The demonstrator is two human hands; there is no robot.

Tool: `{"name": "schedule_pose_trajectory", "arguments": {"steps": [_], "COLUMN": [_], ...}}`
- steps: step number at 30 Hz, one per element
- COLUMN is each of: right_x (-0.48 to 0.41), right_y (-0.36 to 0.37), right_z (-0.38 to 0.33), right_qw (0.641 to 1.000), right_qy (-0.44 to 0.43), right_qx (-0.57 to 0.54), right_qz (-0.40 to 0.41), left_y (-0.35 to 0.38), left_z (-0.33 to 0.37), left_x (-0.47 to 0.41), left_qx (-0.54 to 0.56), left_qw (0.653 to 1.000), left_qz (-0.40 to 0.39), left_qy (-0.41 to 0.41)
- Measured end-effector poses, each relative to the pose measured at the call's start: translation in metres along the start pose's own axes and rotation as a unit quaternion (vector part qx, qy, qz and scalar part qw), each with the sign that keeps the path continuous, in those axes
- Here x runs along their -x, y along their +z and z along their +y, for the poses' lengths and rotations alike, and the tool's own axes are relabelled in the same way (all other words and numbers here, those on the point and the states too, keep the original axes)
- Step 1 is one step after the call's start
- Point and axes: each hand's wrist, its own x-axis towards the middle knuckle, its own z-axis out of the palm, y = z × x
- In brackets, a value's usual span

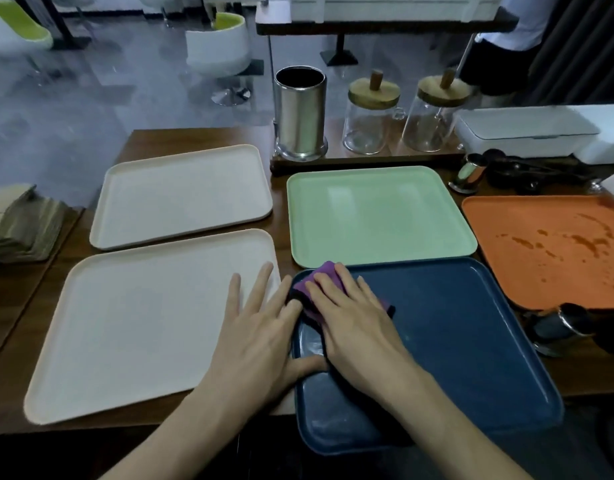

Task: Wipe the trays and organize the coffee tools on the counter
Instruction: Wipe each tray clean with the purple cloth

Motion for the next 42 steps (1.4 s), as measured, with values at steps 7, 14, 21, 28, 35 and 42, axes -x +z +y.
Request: {"name": "schedule_pose_trajectory", "arguments": {"steps": [7, 14, 21, 28, 35, 42], "right_x": [0.000, 0.007, -0.003, 0.009, 0.043, 0.058], "right_y": [-0.004, -0.003, -0.005, -0.002, -0.017, -0.028], "right_z": [0.007, 0.016, 0.009, 0.020, 0.084, 0.124], "right_qw": [0.999, 0.999, 0.997, 1.000, 0.991, 0.979], "right_qy": [-0.031, -0.048, -0.068, -0.006, 0.128, 0.200], "right_qx": [-0.025, -0.023, -0.022, -0.001, 0.003, 0.015], "right_qz": [-0.005, -0.005, -0.008, 0.002, 0.048, 0.047], "left_y": [0.007, 0.007, 0.011, 0.019, 0.017, 0.011], "left_z": [-0.002, 0.003, 0.005, 0.008, 0.002, 0.003], "left_x": [0.002, 0.006, 0.007, 0.006, 0.005, 0.003], "left_qx": [0.036, 0.052, 0.009, -0.034, -0.079, -0.070], "left_qw": [0.999, 0.996, 0.996, 0.999, 0.996, 0.997], "left_qz": [0.037, 0.019, -0.002, 0.025, 0.019, -0.033], "left_qy": [0.007, -0.064, -0.086, -0.014, 0.042, 0.015]}}
